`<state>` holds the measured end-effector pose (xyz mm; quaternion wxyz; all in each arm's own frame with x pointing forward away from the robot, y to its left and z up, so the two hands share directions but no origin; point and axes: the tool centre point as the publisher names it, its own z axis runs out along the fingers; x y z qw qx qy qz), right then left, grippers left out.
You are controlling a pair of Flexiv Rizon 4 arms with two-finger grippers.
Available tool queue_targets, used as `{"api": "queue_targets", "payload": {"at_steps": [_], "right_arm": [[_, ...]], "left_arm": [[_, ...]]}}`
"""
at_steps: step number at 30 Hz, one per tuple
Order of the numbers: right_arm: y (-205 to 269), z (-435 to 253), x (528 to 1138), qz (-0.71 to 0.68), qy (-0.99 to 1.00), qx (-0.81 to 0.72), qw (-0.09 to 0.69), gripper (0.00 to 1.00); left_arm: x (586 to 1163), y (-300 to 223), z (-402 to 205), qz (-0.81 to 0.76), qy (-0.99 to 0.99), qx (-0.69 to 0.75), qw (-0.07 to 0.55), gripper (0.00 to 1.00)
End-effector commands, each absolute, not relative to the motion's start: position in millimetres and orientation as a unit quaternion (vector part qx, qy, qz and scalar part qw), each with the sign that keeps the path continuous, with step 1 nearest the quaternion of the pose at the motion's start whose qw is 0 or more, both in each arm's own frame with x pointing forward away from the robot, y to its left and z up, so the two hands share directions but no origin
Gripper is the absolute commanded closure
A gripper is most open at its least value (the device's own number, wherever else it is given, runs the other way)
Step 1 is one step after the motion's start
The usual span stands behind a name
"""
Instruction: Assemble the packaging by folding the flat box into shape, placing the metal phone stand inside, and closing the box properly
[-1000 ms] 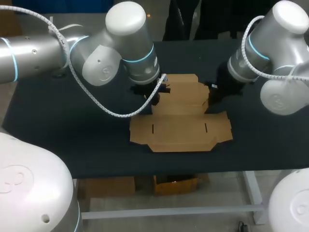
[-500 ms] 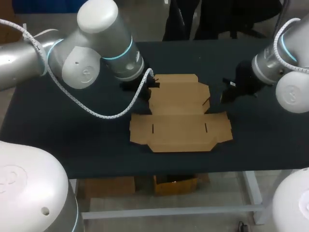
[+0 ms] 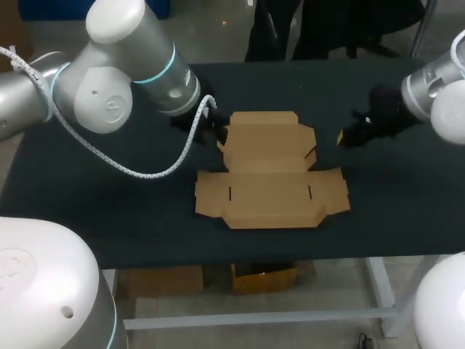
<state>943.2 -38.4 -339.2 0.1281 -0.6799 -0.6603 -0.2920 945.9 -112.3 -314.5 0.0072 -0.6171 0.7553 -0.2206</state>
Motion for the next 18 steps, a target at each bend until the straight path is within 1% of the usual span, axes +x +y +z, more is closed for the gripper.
{"api": "queue_targets", "payload": {"at_steps": [1, 5, 11, 14, 18], "right_arm": [[-47, -338, 950, -0.295, -0.668, -0.655, 0.195, 0.66], [-50, -339, 953, -0.292, -0.67, -0.652, 0.203, 0.67], [-53, -338, 956, -0.282, -0.674, -0.649, 0.21, 0.65], [-55, -335, 958, -0.278, -0.681, -0.644, 0.21, 0.62], [-56, -336, 963, -0.283, -0.686, -0.636, 0.214, 0.59]], "left_arm": [[947, -108, -311, -0.221, 0.756, -0.616, 0.005, 0.0], [948, -105, -306, -0.22, 0.756, -0.616, 0.004, 0.0], [950, -100, -302, -0.202, 0.755, -0.623, -0.018, 0.0], [949, -95, -297, -0.2, 0.755, -0.624, -0.018, 0.0], [949, -91, -293, -0.205, 0.753, -0.625, -0.019, 0.0]]}}
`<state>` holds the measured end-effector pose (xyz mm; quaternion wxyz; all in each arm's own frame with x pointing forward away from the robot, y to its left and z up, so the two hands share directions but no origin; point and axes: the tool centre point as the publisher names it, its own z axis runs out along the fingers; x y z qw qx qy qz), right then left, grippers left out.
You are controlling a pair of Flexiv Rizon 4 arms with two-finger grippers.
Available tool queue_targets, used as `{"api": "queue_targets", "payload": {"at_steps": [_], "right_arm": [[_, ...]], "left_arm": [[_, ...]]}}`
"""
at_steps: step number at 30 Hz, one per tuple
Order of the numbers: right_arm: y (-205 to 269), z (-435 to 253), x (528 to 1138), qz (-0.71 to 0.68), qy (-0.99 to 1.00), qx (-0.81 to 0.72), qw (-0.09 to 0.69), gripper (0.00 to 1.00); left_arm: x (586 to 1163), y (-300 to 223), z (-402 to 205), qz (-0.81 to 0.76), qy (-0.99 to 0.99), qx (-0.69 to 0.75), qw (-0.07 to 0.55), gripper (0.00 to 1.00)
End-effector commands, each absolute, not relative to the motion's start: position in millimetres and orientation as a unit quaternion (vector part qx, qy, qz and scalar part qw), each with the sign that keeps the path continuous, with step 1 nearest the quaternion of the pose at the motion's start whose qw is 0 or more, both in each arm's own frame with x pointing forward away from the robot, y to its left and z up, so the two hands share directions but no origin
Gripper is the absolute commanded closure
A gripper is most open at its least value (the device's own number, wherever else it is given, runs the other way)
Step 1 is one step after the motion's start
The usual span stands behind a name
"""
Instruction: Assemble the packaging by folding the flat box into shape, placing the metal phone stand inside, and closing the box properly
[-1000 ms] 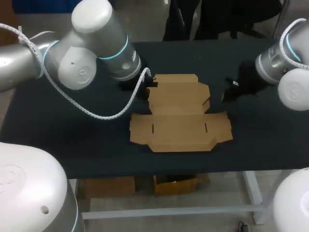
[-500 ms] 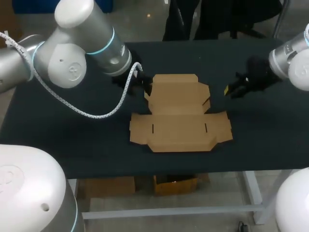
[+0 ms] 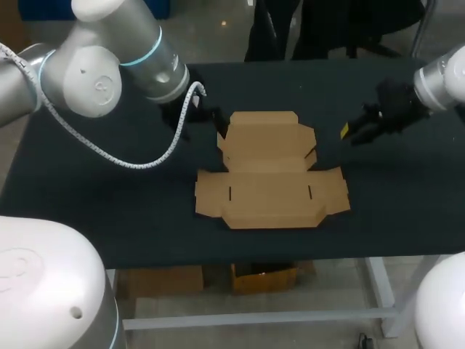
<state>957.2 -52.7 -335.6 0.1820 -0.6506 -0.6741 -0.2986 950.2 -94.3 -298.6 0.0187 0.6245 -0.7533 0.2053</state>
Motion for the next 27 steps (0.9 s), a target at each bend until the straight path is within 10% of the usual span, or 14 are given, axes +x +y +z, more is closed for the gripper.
{"api": "queue_targets", "payload": {"at_steps": [1, 5, 7, 14, 27], "right_arm": [[-55, -338, 964, -0.285, -0.686, -0.634, 0.215, 0.59], [-51, -344, 968, -0.29, -0.698, -0.615, 0.224, 0.55], [-50, -347, 969, -0.29, -0.703, -0.609, 0.226, 0.32], [-52, -350, 970, -0.295, -0.716, -0.596, 0.214, 0.0], [-55, -346, 966, -0.322, -0.722, -0.578, 0.203, 0.0]], "left_arm": [[949, -90, -292, 0.205, -0.753, 0.625, 0.019, 0.0], [950, -88, -289, 0.205, -0.756, 0.621, 0.021, 0.0], [951, -87, -287, 0.205, -0.759, 0.618, 0.023, 0.0], [953, -82, -282, 0.205, -0.762, 0.614, 0.023, 0.0], [959, -77, -274, 0.203, -0.763, 0.614, 0.025, 0.0]]}}
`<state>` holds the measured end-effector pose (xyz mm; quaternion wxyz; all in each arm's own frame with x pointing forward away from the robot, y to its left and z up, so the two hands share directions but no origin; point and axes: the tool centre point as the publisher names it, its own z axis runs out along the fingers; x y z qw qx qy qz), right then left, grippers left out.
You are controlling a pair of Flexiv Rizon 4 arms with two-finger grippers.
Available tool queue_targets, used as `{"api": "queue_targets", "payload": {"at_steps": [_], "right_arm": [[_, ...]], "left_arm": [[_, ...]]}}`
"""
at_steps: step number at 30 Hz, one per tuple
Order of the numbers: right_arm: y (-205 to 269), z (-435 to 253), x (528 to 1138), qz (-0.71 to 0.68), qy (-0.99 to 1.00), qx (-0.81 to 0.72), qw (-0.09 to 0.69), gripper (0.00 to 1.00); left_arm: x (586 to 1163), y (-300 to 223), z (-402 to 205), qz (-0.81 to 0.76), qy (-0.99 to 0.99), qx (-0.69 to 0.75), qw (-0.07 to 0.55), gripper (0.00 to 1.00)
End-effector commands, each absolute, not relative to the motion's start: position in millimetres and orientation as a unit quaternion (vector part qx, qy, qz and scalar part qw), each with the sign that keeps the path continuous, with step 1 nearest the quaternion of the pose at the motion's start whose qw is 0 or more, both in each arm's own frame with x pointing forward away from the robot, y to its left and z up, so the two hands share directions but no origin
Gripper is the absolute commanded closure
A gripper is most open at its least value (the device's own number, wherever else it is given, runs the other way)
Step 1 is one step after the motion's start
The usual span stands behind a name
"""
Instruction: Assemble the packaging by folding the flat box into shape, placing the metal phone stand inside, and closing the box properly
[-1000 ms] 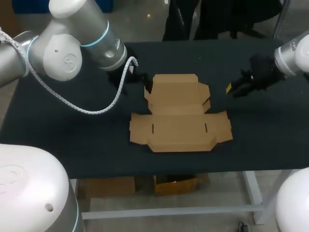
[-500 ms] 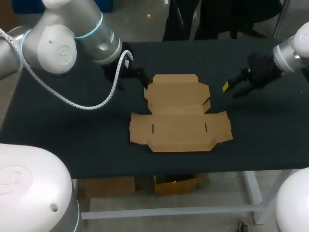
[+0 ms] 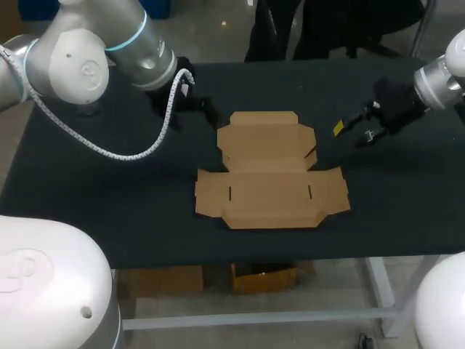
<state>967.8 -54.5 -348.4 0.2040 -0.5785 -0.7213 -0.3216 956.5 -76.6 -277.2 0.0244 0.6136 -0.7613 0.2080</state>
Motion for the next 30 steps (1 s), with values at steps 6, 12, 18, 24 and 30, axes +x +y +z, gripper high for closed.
{"api": "queue_targets", "payload": {"at_steps": [6, 12, 18, 24, 30], "right_arm": [[-55, -346, 966, -0.322, -0.722, -0.578, 0.203, 0.0], [-58, -354, 971, -0.347, -0.696, -0.594, 0.207, 0.0], [-52, -367, 982, -0.393, -0.65, -0.623, 0.186, 0.0], [-43, -372, 995, -0.403, -0.628, -0.631, 0.211, 0.0], [-38, -367, 1007, -0.407, -0.625, -0.626, 0.225, 0.1]], "left_arm": [[959, -77, -274, 0.203, -0.763, 0.614, 0.025, 0.0], [959, -77, -274, 0.203, -0.763, 0.614, 0.025, 0.0], [959, -77, -274, 0.203, -0.763, 0.614, 0.025, 0.0], [959, -77, -274, 0.203, -0.763, 0.614, 0.025, 0.0], [959, -77, -274, 0.203, -0.763, 0.614, 0.025, 0.0]]}}
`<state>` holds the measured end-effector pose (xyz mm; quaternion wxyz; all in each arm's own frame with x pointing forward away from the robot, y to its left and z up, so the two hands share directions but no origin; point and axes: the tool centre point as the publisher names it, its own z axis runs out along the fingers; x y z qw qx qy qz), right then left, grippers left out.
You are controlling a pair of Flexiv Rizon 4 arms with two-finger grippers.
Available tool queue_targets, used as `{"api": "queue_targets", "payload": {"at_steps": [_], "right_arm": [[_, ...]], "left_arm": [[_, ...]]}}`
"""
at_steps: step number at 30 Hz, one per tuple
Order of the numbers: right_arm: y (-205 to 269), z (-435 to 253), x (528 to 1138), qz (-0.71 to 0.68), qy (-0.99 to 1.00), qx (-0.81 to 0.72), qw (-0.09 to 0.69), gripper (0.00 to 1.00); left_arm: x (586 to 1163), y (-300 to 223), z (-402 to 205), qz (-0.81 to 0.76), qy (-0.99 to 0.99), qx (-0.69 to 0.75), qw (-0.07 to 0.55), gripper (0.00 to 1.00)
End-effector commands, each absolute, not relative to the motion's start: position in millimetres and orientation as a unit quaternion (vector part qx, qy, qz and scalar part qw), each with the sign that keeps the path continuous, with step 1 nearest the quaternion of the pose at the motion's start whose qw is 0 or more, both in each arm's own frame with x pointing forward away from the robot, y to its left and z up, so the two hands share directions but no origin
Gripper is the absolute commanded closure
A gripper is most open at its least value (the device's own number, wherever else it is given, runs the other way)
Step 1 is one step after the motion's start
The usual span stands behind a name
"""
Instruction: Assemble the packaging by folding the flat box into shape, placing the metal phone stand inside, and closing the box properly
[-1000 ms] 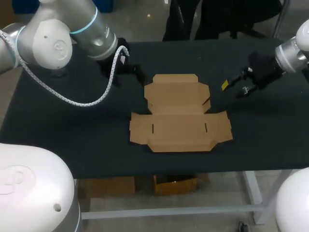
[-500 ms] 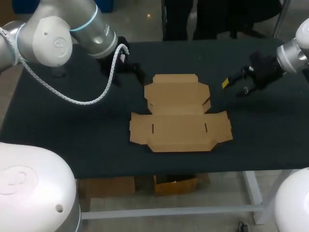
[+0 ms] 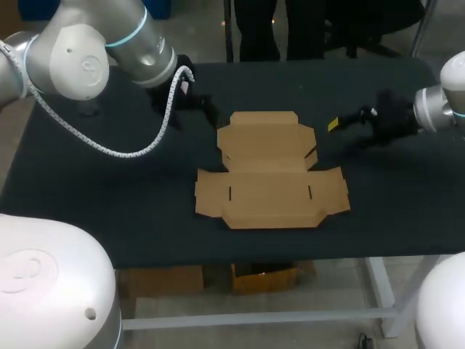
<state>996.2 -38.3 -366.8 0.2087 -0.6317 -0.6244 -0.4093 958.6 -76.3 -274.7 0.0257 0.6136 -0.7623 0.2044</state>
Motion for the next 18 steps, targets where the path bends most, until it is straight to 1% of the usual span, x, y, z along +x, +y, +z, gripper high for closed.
{"api": "queue_targets", "payload": {"at_steps": [1, 2, 3, 4, 5, 18], "right_arm": [[-37, -368, 1009, -0.405, -0.627, -0.626, 0.227, 0.11], [-35, -368, 1011, -0.399, -0.627, -0.629, 0.23, 0.13], [-34, -369, 1014, -0.396, -0.625, -0.63, 0.237, 0.19], [-33, -370, 1016, -0.395, -0.625, -0.63, 0.239, 0.34], [-32, -371, 1018, -0.392, -0.625, -0.63, 0.243, 0.51], [-16, -382, 1036, -0.366, -0.62, -0.639, 0.271, 0.5]], "left_arm": [[959, -77, -274, 0.203, -0.763, 0.614, 0.025, 0.0], [959, -77, -274, 0.203, -0.763, 0.614, 0.025, 0.0], [959, -77, -274, 0.203, -0.763, 0.614, 0.025, 0.0], [959, -77, -274, 0.203, -0.763, 0.614, 0.025, 0.0], [959, -77, -274, 0.203, -0.763, 0.614, 0.025, 0.0], [961, -75, -274, 0.206, -0.76, 0.616, 0.021, 0.0]]}}
